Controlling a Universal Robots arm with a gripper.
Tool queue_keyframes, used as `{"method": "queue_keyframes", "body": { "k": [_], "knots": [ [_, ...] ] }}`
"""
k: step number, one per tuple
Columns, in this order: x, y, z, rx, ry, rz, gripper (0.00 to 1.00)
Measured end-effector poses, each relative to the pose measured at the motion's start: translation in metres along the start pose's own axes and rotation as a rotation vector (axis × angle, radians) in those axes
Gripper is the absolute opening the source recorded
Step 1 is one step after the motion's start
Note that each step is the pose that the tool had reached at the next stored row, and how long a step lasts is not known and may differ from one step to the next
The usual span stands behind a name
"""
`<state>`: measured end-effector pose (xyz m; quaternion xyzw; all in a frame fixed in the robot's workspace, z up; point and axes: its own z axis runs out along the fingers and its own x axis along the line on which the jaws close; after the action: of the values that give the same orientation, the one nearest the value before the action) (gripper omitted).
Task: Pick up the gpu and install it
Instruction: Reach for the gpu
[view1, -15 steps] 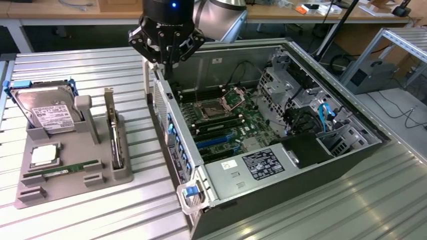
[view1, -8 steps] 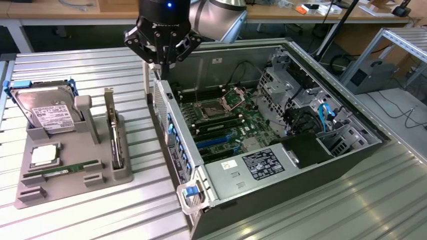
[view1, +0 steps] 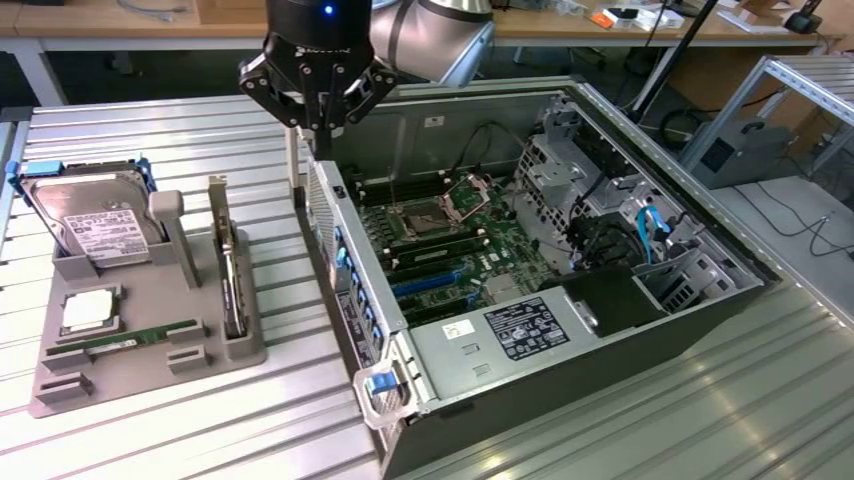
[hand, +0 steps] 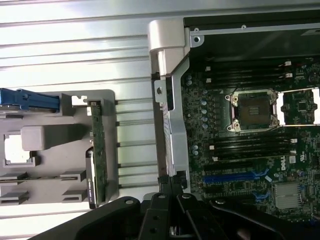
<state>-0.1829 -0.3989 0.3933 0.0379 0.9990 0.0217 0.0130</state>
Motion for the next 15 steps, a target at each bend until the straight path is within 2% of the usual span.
{"method": "queue_keyframes", "body": {
  "k": [15],
  "knots": [
    [0.011,-0.0009,-0.0003,0.0000,0.0000,0.000,0.11]
  ]
}}
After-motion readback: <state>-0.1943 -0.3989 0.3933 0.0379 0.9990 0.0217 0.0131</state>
